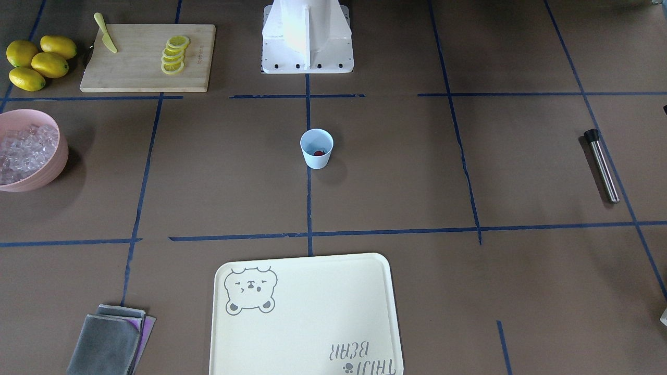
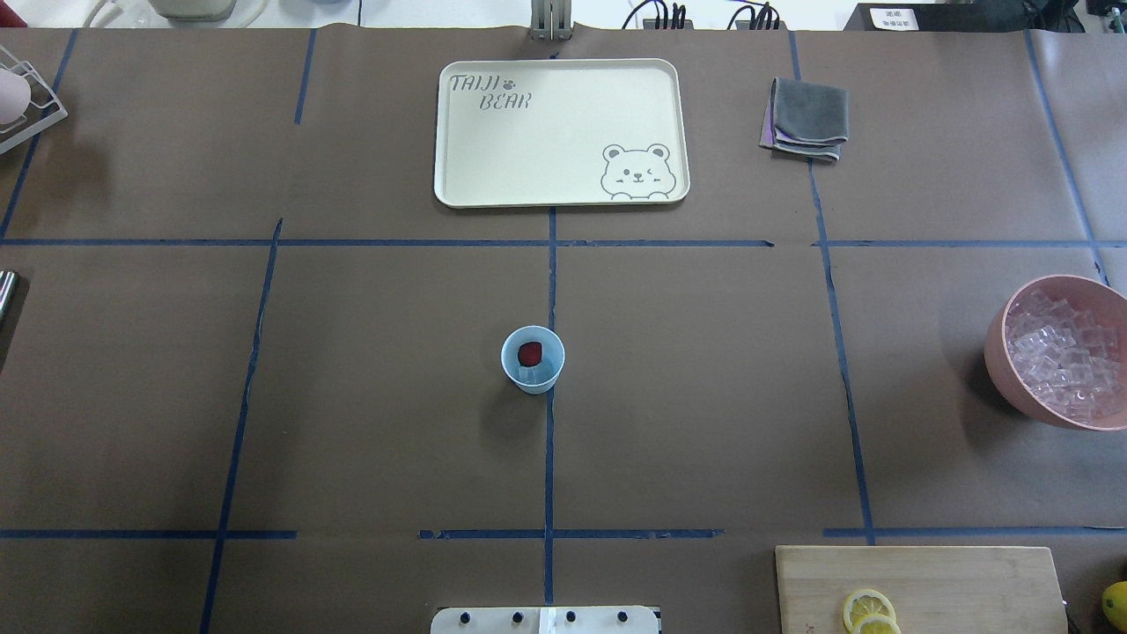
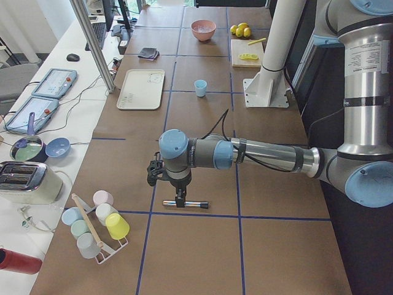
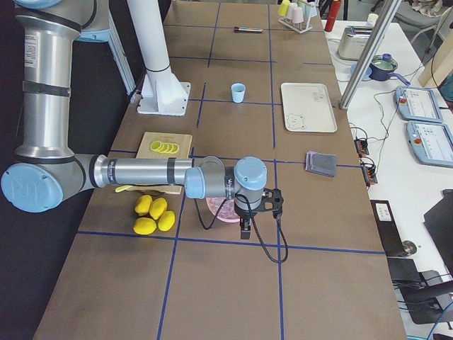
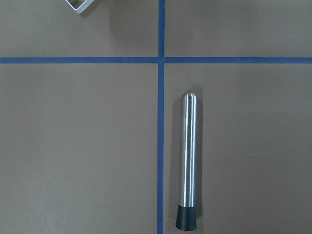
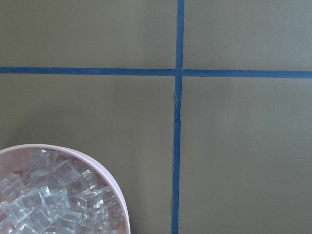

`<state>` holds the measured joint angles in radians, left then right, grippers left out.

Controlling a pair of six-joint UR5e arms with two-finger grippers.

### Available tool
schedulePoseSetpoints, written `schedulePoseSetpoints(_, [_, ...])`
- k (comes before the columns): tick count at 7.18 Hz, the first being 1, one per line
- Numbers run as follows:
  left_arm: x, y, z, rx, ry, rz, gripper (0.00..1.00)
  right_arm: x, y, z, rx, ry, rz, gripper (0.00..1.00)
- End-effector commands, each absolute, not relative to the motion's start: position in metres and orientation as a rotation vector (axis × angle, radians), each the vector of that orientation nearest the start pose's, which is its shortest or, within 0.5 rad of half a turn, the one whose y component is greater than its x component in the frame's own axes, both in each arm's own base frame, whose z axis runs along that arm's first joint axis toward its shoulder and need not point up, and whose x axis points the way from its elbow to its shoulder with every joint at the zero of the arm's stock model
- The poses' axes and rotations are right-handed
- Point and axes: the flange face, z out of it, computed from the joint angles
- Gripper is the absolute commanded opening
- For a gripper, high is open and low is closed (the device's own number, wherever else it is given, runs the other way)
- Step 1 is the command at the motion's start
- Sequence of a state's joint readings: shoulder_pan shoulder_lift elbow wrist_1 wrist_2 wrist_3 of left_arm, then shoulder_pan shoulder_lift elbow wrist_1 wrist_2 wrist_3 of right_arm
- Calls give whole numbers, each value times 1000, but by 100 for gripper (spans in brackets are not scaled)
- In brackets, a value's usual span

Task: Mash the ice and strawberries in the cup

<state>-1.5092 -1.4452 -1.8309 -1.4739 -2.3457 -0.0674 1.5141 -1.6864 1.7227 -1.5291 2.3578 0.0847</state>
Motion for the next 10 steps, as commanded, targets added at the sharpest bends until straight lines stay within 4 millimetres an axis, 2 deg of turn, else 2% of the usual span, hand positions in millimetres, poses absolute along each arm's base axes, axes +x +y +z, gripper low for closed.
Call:
schedulePoseSetpoints(1, [-35,-438,599,-18,777,12,100,36,-451,632,20,-791,-8,100])
schedulePoseSetpoints(2, [-26,-438,604,-36,776,27,100,36,-452,624,39,-792,-23,100])
schedulePoseSetpoints(3, [-9,-438,599,-44,776,66,100,37,-453,626,35,-789,-18,100])
schedulePoseSetpoints(4, [12,-440,604,-71,772,109,100,37,-453,623,39,-789,-16,100])
schedulePoseSetpoints(5, [19,-436,599,-71,775,125,100,33,-460,618,47,-786,-28,100])
schedulePoseSetpoints(6, [14,-419,605,-86,778,115,100,26,-466,618,51,-746,-48,100])
schedulePoseSetpoints(7, [12,-408,600,-91,782,112,100,23,-467,618,47,-738,-55,100])
schedulePoseSetpoints(8, [12,-406,599,-121,850,91,100,22,-467,615,53,-743,-57,100])
schedulePoseSetpoints(10, [-38,-402,607,-85,866,-33,100,19,-466,615,31,-807,-60,100])
